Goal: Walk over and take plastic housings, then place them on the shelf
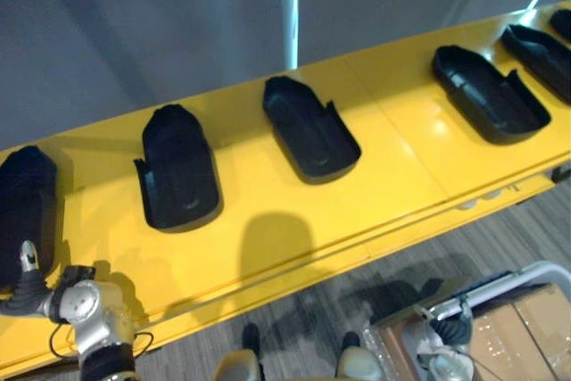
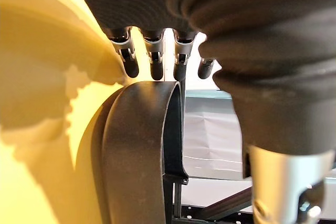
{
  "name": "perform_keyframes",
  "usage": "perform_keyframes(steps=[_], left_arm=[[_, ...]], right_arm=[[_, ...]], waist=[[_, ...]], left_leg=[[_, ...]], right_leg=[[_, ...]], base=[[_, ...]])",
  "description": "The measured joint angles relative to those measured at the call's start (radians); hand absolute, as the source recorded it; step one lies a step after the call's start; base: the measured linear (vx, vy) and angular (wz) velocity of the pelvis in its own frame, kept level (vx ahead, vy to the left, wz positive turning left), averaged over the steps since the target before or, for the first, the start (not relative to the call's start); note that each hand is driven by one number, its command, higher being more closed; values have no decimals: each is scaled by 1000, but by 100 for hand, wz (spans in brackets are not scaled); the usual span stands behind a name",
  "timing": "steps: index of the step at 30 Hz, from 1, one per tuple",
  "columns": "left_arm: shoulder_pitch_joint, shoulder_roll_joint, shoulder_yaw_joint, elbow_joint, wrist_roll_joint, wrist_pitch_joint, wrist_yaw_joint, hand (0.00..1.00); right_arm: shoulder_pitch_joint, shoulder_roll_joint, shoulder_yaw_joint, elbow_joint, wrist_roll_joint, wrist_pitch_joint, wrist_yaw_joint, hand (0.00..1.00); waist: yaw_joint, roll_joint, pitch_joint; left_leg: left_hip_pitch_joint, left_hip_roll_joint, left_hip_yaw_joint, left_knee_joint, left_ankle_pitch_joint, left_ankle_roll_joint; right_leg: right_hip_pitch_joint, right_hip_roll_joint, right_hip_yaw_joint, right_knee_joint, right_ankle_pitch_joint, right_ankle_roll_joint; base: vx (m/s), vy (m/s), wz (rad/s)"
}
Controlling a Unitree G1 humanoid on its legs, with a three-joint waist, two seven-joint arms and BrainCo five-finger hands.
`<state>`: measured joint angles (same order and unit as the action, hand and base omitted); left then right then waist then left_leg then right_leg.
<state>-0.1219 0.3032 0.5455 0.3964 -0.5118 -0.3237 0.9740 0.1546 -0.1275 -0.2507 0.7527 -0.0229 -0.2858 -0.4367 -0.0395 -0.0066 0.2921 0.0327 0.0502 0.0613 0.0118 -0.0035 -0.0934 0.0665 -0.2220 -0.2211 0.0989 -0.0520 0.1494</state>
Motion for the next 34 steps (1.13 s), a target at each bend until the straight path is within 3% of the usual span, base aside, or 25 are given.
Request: perform_keyframes(steps=[13,19,23,24,27,31,34], left_arm=[[-91,83,2,79,-44,31,-9,0],[-110,88,1,72,-70,6,-15,0],[-33,8,-2,-52,-40,-35,-9,0],[27,-47,-12,-135,-2,-44,-8,0],[149,-144,-41,-264,56,-45,-9,0],[261,-207,-61,-309,61,-45,-36,0],[323,-223,-77,-312,59,-48,-96,0]], right_arm=[[-8,-7,0,0,1,0,1,0],[-7,-8,0,3,9,0,1,0],[-5,12,0,2,8,0,0,0],[-1,27,0,0,9,0,-1,0],[1,51,0,-19,11,-1,-4,0],[6,65,20,-54,11,-2,-25,0],[15,73,20,-61,27,-2,-29,0]], waist=[[0,20,27],[0,21,28],[4,20,28],[5,20,27],[31,17,24],[50,4,-3],[73,-11,-53]], left_leg=[[-19,3,1,22,-5,0],[-26,2,-2,22,-5,0],[-27,-2,-18,22,-5,0],[-26,-4,-27,21,-5,0],[-12,-5,-33,14,-5,0],[4,-10,-55,-2,-2,1],[6,-12,-66,-8,-1,0]], right_leg=[[-18,1,4,15,-1,-3],[-21,1,3,12,0,-2],[-10,0,-6,0,1,1],[5,0,-22,-9,2,1],[25,0,-30,-22,3,2],[55,-1,-56,-39,3,2],[71,1,-76,-55,3,2]], base=[[-5,1,0],[3,0,1],[23,2,9],[23,0,21],[14,3,9],[13,-2,15],[29,-10,13]])
